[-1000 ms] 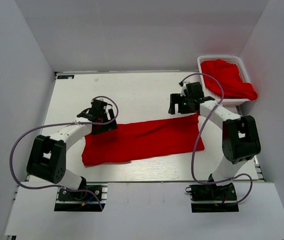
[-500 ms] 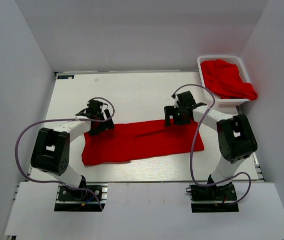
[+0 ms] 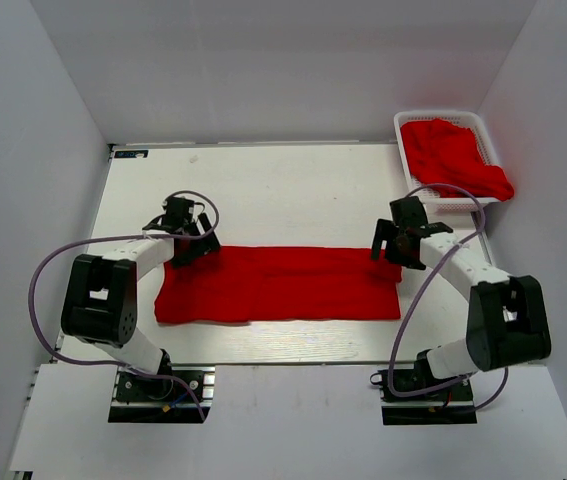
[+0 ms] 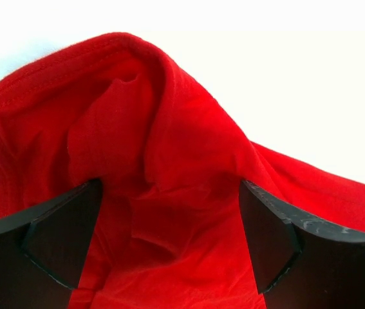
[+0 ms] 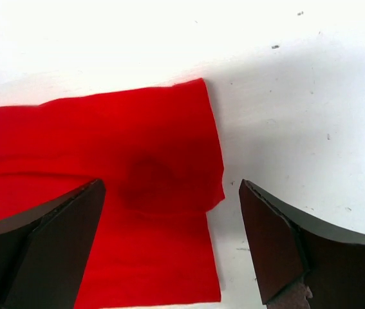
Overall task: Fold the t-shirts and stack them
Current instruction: Fold the other side of the tshirt into a rectangle, then rotate the tshirt 90 degrees
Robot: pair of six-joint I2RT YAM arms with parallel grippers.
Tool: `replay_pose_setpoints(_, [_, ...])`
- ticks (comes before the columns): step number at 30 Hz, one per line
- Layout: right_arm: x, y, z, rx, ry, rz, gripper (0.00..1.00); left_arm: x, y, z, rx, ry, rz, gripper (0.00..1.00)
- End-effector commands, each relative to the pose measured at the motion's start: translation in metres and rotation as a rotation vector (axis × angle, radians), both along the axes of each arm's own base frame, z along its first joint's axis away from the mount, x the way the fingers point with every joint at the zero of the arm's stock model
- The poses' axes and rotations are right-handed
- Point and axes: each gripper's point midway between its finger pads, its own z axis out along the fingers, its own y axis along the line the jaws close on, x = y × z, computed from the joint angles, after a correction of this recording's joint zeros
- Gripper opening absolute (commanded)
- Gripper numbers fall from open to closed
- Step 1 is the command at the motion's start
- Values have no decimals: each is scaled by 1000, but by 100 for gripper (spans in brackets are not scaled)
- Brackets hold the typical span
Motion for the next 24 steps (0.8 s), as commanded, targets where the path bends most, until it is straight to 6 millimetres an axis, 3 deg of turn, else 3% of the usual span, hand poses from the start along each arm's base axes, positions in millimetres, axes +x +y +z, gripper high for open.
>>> replay_pose_setpoints(1, [-5, 4, 12, 28, -30, 39, 90, -8, 16, -16, 47, 67, 16, 97])
replay_pose_setpoints(4, [1, 25, 25, 96, -88, 197, 90, 24, 13, 0, 59, -2, -19, 99])
replay_pose_setpoints(5, [7, 39, 32, 152, -127, 253, 90, 43, 9, 17, 52, -45, -33, 99])
replay_pose_setpoints(7, [14, 55, 41, 208, -166, 324, 90, 55, 9, 20, 66, -30, -52, 99])
replay_pose_setpoints(8, [14, 69, 43, 267, -167, 375, 90, 72, 6, 38, 61, -72, -51, 99])
replay_pose_setpoints(12, [23, 93, 39, 346, -171, 452, 90, 90, 7, 75, 74, -150, -58, 99])
replay_pose_setpoints(15, [22, 106, 24, 381, -134, 475, 90, 85, 7, 99, 94, -193, -61, 99])
replay_pose_setpoints(18, [21, 107, 8, 385, -101, 444, 90, 61, -5, 88, 36, -153, -85, 99])
replay_pose_setpoints(19, [16, 106, -1, 390, -75, 426, 90, 45, -8, 73, 10, -128, -106, 99])
replay_pose_setpoints(21, [14, 105, -6, 389, -78, 413, 90, 39, -26, 60, -80, -143, -129, 99])
replay_pose_setpoints(22, [6, 102, -15, 391, -51, 396, 90, 25, -29, 40, -103, -105, -135, 99])
replay_pose_setpoints(24, [0, 103, -22, 404, -31, 381, 90, 22, -39, 24, -155, -84, -157, 99])
